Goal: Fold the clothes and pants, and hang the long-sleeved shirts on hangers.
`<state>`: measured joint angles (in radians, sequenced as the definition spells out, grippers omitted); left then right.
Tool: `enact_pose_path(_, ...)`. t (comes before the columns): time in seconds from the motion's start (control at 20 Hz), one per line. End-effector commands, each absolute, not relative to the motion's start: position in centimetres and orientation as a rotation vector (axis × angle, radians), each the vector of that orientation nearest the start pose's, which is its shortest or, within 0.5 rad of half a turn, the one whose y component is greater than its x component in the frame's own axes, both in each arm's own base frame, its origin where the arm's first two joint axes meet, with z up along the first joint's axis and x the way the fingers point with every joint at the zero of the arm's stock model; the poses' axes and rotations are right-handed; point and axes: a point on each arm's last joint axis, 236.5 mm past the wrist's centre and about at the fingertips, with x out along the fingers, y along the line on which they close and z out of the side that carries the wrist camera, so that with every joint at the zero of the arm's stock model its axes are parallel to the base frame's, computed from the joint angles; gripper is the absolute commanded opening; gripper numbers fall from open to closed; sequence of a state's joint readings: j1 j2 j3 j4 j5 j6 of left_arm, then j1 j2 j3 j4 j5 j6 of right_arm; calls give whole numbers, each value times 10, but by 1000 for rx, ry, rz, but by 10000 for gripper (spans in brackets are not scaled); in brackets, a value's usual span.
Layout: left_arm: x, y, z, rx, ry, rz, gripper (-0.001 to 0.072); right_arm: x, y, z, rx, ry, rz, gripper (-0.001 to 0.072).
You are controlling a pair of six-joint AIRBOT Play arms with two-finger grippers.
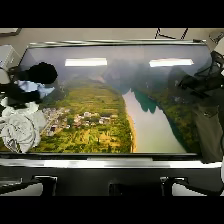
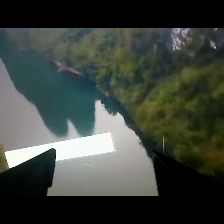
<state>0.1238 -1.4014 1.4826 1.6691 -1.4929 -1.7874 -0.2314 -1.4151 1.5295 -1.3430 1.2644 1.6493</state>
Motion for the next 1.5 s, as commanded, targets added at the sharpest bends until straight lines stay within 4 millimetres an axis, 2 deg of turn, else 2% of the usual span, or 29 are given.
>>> enact_pose_path(0.0, 304, 180, 70, -314, 1497, 638, 714, 437, -47, 71, 375, 1190, -64, 676)
enact_pose_path(0.1, 285, 210, 48, -440, 1469, 657, 714, 428, -37, 57, 405, 1269, -37, 675)
enact_pose_path(0.2, 280, 218, 14, -538, 1434, 606, 715, 420, -22, 51, 453, 1329, 10, 674)
enact_pose_path(0.3, 283, 217, -20, -598, 1390, 562, 715, 418, -10, 52, 485, 1346, 49, 674)
enact_pose_path(0.45, 284, 214, -63, -591, 1361, 549, 715, 417, 0, 52, 483, 1356, 70, 673)
enact_pose_path(0.6, 278, 210, -94, -596, 1385, 547, 713, 412, 14, 52, 486, 1385, 80, 673)
enact_pose_path(0.7, 276, 206, -104, -613, 1410, 540, 706, 406, 25, 51, 476, 1418, 92, 673)
enact_pose_path(0.75, 274, 204, -104, -612, 1421, 533, 541, 402, 30, 50, 466, 1435, 106, 673)
enact_pose_path(0.8, 272, 202, -101, -601, 1436, 516, 88, 397, 35, 50, 456, 1456, 116, 673)
enact_pose_path(0.85, 272, 202, -93, -586, 1438, 502, 28, 394, 38, 50, 448, 1472, 125, 673)
enact_pose_path(0.9, 276, 205, -78, -576, 1412, 505, 28, 390, 42, 49, 440, 1489, 132, 673)
enact_pose_path(1.0, 300, 218, -18, -531, 1243, 521, 28, 384, 46, 49, 429, 1516, 143, 674)
enact_pose_path(1.1, 329, 219, 73, -485, 979, 507, 27, 381, 43, 48, 420, 1528, 135, 673)
enact_pose_path(1.15, 338, 206, 123, -451, 851, 472, 27, 381, 43, 48, 419, 1528, 135, 674)
enact_pose_path(1.2, 342, 186, 167, -417, 744, 427, 27, 379, 44, 48, 419, 1534, 137, 673)
enact_pose_path(1.3, 343, 115, 247, -358, 534, 262, 27, 378, 44, 48, 420, 1541, 138, 673)
enact_pose_path(1.35, 338, 76, 276, -349, 457, 167, 27, 375, 44, 48, 419, 1553, 140, 673)
enact_pose_path(1.45, 324, -8, 320, -392, 343, -64, 27, 372, 44, 51, 414, 1556, 142, 673)
